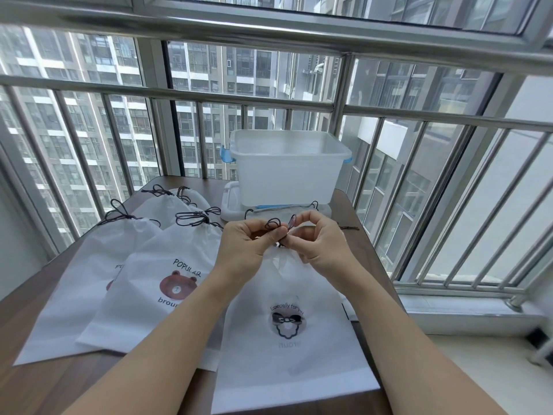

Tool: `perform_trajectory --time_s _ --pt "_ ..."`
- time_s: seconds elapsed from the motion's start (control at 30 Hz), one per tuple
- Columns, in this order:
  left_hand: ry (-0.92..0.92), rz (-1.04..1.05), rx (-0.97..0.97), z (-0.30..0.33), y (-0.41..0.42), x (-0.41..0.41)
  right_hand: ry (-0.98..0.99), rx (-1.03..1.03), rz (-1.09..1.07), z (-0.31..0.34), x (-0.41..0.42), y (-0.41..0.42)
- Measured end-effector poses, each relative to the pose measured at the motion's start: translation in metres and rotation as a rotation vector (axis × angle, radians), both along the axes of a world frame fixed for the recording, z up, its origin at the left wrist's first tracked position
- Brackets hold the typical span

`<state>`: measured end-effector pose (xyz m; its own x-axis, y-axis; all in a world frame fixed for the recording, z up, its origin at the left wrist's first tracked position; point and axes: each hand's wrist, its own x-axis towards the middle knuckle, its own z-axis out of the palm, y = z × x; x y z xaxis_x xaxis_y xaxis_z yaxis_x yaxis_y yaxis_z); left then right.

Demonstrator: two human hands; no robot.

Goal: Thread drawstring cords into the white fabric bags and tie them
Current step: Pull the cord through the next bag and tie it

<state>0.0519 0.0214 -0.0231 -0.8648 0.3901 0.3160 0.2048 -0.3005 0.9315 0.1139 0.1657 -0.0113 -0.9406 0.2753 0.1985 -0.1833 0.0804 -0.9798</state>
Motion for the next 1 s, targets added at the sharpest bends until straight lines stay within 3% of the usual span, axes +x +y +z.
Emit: perform_trajectory --time_s 0.23,0.43,0.7,1.0 --pt "0.152 0.031 -0.096 -0.002 0.002 0.001 -0.086 0.185 0.031 -0.007 -0.005 -0.001" --pt "0.109 0.018 -0.082 -0.003 0.002 -0.003 -0.180 -0.159 0.106 0.000 0.001 0.008" --pt "0.067 0.001 -0.045 0.001 0.003 0.000 -0.214 -0.366 0.166 0.004 0.006 0.017" --pt "0.036 -0.009 -0.075 0.002 0.001 -0.001 -0.162 -0.159 0.078 0.010 0.010 0.026"
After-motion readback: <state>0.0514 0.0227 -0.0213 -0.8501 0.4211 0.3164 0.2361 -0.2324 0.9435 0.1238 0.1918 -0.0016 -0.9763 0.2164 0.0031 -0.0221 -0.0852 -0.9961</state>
